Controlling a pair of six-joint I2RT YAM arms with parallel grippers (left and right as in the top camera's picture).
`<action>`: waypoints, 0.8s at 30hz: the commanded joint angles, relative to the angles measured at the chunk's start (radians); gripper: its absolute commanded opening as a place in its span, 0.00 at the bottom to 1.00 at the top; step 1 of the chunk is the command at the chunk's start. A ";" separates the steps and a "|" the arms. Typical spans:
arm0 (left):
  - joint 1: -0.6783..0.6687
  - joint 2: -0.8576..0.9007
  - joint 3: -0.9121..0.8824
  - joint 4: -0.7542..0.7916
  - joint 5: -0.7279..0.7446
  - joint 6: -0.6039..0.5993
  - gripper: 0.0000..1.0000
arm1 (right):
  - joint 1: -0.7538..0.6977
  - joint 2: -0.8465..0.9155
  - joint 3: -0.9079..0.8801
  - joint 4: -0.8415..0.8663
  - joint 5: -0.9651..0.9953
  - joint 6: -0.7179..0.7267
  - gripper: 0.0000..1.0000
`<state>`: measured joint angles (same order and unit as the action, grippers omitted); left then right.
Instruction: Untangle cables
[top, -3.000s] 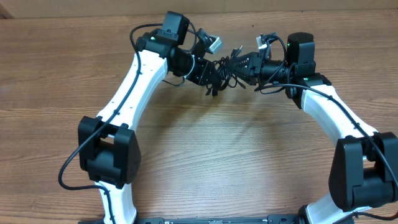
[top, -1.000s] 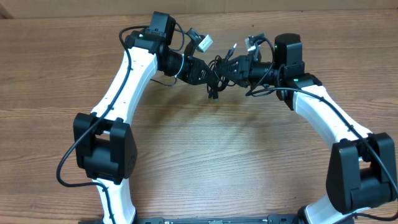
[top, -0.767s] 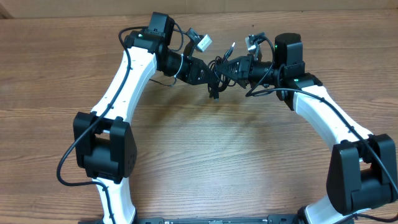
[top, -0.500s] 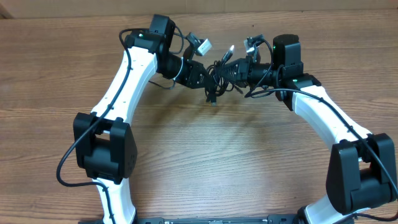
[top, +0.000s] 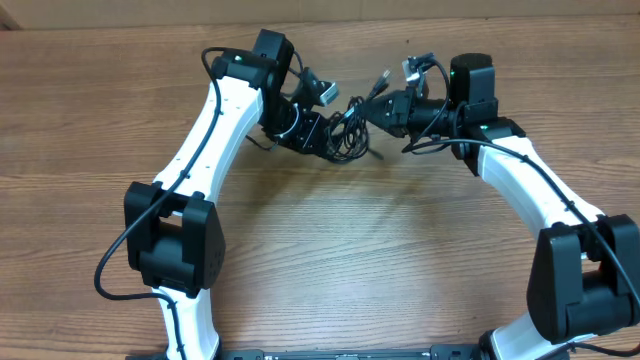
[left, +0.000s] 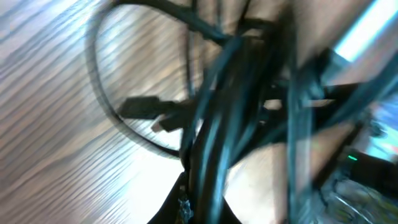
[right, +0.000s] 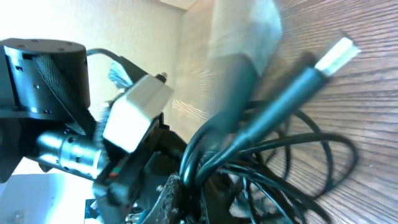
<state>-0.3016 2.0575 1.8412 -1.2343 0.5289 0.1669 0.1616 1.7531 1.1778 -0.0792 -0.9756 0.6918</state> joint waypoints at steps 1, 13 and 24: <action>0.008 -0.017 0.011 -0.017 -0.284 -0.149 0.04 | -0.043 -0.069 0.014 0.014 -0.015 -0.016 0.04; 0.008 -0.017 0.011 0.002 -0.552 -0.299 0.04 | -0.051 -0.069 0.014 -0.030 -0.011 -0.018 0.04; 0.008 -0.017 0.011 0.016 -0.698 -0.377 0.04 | -0.051 -0.069 0.014 -0.118 0.117 -0.075 0.04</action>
<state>-0.2916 2.0575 1.8477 -1.2282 -0.1108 -0.1711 0.1108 1.7138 1.1774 -0.1905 -0.9104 0.6422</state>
